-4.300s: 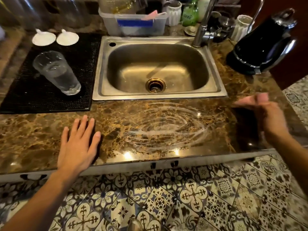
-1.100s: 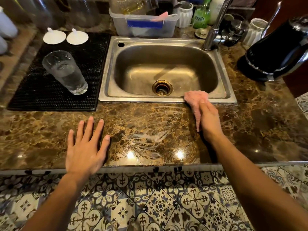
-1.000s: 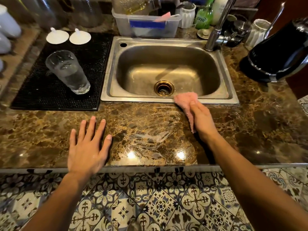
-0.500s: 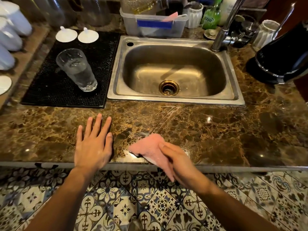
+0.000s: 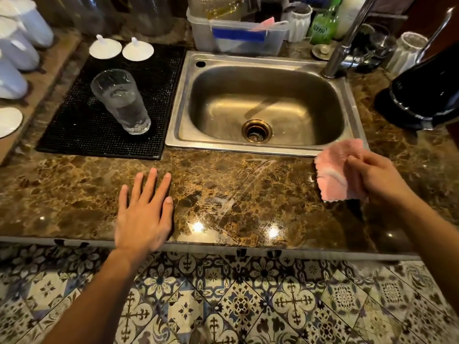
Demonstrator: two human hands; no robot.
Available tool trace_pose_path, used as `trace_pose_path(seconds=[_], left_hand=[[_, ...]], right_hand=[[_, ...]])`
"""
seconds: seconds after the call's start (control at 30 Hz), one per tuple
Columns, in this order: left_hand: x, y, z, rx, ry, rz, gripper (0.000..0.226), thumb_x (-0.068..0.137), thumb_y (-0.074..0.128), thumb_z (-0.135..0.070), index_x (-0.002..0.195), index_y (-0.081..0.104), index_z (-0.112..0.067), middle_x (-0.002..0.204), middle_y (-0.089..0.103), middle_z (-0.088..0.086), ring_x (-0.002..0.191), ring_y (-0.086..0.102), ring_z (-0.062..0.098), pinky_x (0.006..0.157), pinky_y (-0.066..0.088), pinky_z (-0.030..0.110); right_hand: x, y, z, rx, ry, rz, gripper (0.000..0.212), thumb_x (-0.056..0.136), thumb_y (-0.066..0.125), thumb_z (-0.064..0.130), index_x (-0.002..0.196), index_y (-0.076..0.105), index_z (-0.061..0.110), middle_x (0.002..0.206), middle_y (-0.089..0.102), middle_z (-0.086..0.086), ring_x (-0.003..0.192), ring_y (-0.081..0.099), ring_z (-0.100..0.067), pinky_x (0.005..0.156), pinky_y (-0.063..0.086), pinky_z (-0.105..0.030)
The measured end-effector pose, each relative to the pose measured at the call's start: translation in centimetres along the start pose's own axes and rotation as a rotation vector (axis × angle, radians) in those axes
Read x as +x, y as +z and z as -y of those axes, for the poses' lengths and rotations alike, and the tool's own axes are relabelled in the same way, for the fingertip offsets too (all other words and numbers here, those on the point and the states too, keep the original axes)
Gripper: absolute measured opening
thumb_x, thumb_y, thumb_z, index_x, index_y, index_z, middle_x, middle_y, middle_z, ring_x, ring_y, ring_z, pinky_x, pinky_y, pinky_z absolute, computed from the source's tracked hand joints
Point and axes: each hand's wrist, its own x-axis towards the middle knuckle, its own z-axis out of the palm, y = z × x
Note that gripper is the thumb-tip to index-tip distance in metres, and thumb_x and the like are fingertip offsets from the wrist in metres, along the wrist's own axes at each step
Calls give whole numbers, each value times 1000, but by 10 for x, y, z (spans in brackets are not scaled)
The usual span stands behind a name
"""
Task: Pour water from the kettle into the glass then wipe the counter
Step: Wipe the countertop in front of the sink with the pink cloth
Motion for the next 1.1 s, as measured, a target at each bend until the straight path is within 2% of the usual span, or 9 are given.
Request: trace_pose_path(seconds=[0.1,0.2,0.27,0.37,0.5,0.6,0.77,0.93,1.1], left_hand=[[-1,-1,0,-3,2,-6,60,104,11,-51,162,12,-35,172,6,-2,159,-2,20,127,4,53],[-2,-1,1,-16,1,-20,60,104,11,-52,162,14,-35,172,7,-2,158,-1,20,127,3,53],[-1,0,0,-13,5,-26,60,104,11,-52,162,14,-35,171,9,-1,158,1,20,127,3,52],[-1,1,1,-12,7,-26,60,105,12,-53,162,14,-34,171,10,-1,158,2,21,127,3,52],[-1,1,1,9,8,-34,61,105,11,-53,162,15,-34,171,11,0,158,3,22,126,4,52],[-1,2,2,11,13,-38,61,105,11,-53,162,16,-33,171,12,0,158,3,22,126,5,52],[-1,1,1,2,10,-42,61,104,13,-53,162,19,-33,171,12,1,158,4,22,126,7,54],[-1,-3,-3,-18,-2,-32,63,103,19,-53,161,23,-30,171,14,1,158,5,23,126,6,53],[-1,-5,-5,-14,-16,-19,63,102,20,-52,161,24,-32,171,12,-2,159,3,21,127,6,53]], right_hand=[[-4,-17,-5,-67,-125,91,20,102,56,0,95,72,9,85,65,-15,73,61,-25,62,52,-32],[-12,-33,-10,-140,-159,203,27,96,56,-15,109,76,-3,120,71,-4,112,65,-9,91,51,-11],[-19,-41,-12,-126,-123,267,38,92,50,-24,96,80,0,131,68,-2,125,60,-3,100,47,-12],[-22,-42,-17,-74,-24,98,48,91,50,-21,68,78,11,118,74,-6,117,66,-10,104,49,-30],[-9,-26,-12,-278,-10,-131,12,98,69,26,107,77,23,114,74,-1,110,69,-22,101,54,-42],[3,-13,-5,-490,95,9,55,81,83,50,127,71,21,109,70,-1,98,67,-20,90,54,-36],[14,-12,-3,-491,126,11,18,93,76,27,103,74,13,91,73,-6,85,69,-25,88,58,-45],[12,-24,3,-436,75,-266,35,105,53,34,129,52,9,112,64,-15,80,63,-23,65,45,-30],[0,0,4,-469,-92,-395,42,105,54,24,145,50,12,130,66,-23,116,63,-43,97,49,-46]])
